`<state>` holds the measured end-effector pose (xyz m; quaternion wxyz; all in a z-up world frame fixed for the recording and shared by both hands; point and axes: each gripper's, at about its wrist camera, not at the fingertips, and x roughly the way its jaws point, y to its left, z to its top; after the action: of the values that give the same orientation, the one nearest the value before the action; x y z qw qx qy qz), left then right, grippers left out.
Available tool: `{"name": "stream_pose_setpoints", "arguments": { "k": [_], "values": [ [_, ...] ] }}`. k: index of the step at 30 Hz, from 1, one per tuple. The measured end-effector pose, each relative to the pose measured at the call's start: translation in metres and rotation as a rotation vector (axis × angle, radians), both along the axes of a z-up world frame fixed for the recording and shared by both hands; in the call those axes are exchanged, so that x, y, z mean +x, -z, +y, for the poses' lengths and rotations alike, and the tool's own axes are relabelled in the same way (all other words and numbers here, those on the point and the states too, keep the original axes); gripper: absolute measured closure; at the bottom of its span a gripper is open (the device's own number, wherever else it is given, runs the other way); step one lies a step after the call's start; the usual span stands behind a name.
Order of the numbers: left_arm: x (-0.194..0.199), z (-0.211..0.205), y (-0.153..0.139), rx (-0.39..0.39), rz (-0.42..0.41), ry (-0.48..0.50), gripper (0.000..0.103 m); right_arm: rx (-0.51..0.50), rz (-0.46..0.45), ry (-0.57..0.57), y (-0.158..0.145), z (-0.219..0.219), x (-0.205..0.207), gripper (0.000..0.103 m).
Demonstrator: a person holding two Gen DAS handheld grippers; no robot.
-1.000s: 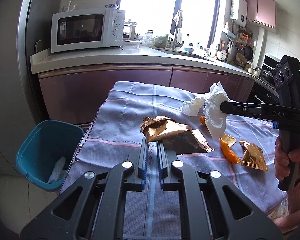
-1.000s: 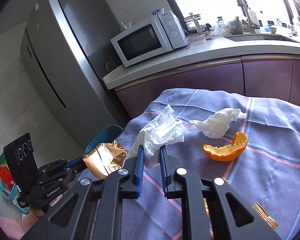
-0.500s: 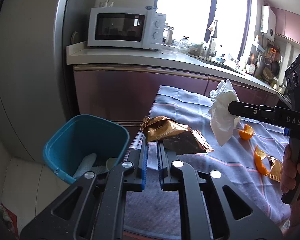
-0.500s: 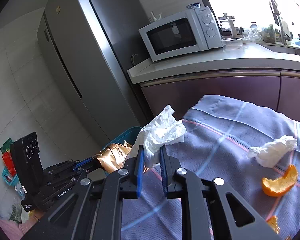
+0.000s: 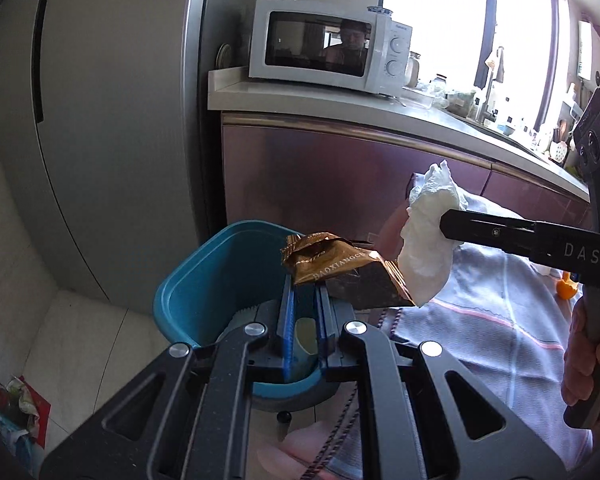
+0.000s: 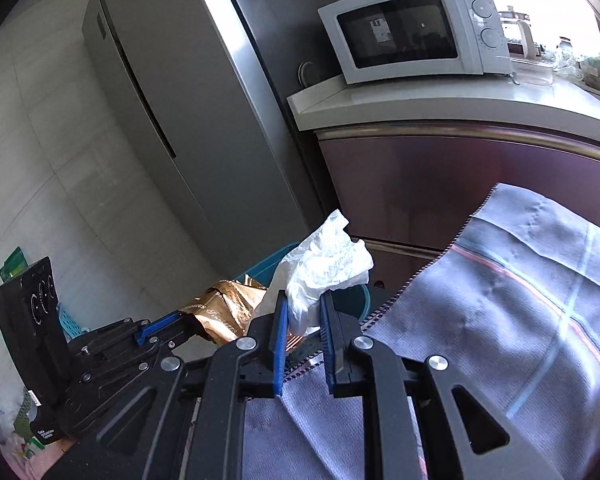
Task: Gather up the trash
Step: 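Carry the gold wrapper and tissue over the teal bin and open both grippers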
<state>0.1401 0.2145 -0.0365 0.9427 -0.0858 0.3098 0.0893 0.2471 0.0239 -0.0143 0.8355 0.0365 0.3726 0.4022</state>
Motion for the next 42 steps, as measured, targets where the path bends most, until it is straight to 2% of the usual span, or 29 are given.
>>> {"name": "stream_pose_setpoints", "arguments": {
  "k": [20, 27, 38, 42],
  "values": [
    [0.049, 0.037, 0.067, -0.03, 0.134, -0.095, 0.093, -0.185, 0.126, -0.086, 0.054, 0.08, 0.027, 0.088],
    [0.061, 0.043, 0.082, -0.041, 0.164, -0.111, 0.089, -0.205, 0.162, -0.093, 0.063, 0.084, 0.028, 0.085],
    [0.065, 0.049, 0.095, -0.07, 0.189, -0.128, 0.086, -0.205, 0.167, -0.071, 0.066, 0.084, 0.033, 0.079],
    [0.067, 0.049, 0.096, -0.068, 0.194, -0.138, 0.078, -0.195, 0.167, -0.062, 0.066, 0.08, 0.034, 0.073]
  ]
}}
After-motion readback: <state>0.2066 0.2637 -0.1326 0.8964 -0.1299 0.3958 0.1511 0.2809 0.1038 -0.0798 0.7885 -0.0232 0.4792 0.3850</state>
